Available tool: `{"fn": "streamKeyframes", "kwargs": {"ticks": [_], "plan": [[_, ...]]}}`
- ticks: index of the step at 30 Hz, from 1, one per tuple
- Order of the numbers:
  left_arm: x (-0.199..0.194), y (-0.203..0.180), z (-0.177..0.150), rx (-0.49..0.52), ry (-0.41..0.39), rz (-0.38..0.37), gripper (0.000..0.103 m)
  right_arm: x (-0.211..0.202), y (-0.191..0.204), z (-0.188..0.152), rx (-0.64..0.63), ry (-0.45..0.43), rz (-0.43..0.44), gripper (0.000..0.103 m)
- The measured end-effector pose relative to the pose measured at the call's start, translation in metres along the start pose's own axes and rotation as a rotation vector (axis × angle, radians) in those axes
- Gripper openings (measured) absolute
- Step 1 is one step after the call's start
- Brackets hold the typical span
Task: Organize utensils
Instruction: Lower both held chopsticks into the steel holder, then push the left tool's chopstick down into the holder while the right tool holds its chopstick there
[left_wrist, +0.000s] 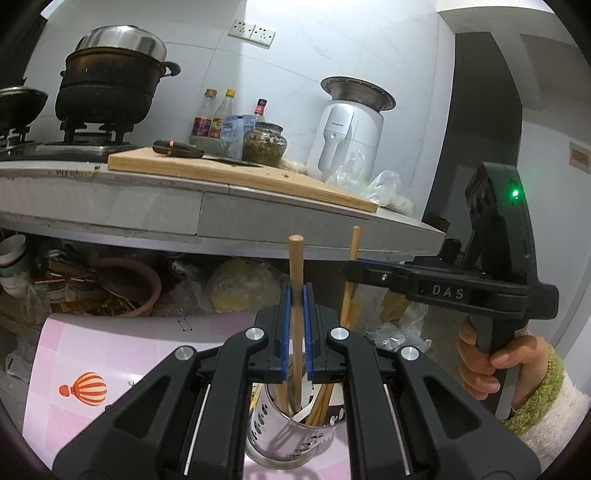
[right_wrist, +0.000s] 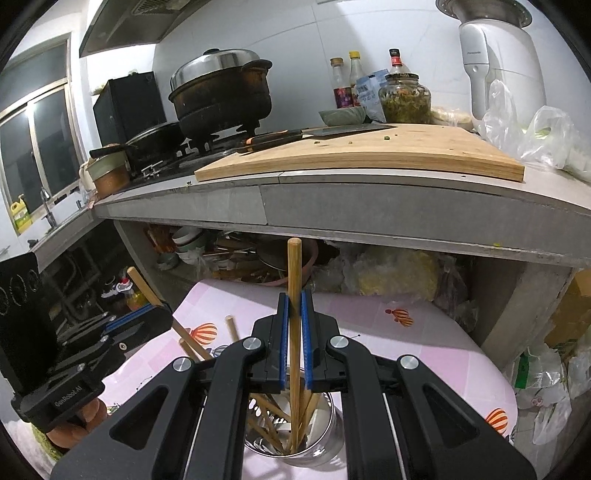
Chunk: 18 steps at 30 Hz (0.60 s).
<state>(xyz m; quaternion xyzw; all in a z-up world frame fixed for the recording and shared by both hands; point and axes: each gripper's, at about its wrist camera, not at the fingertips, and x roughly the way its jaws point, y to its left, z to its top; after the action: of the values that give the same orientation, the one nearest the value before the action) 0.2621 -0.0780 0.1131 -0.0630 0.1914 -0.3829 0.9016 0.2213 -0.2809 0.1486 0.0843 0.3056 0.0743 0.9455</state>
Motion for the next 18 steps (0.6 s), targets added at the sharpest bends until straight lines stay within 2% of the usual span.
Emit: {"fn": "streamKeyframes", "kwargs": {"ticks": [9,18], "plan": [[-0.004,-0.008,0.012,0.032,-0.002,0.016,0.005,-0.003,0.003,0.001,-0.009,-0.005,0.004,0.007],[0.006,-0.004,0.008,0.021,0.026,0.017,0.006,0.001,0.001,-0.001,0.0,0.009,0.006,0.007]]}}
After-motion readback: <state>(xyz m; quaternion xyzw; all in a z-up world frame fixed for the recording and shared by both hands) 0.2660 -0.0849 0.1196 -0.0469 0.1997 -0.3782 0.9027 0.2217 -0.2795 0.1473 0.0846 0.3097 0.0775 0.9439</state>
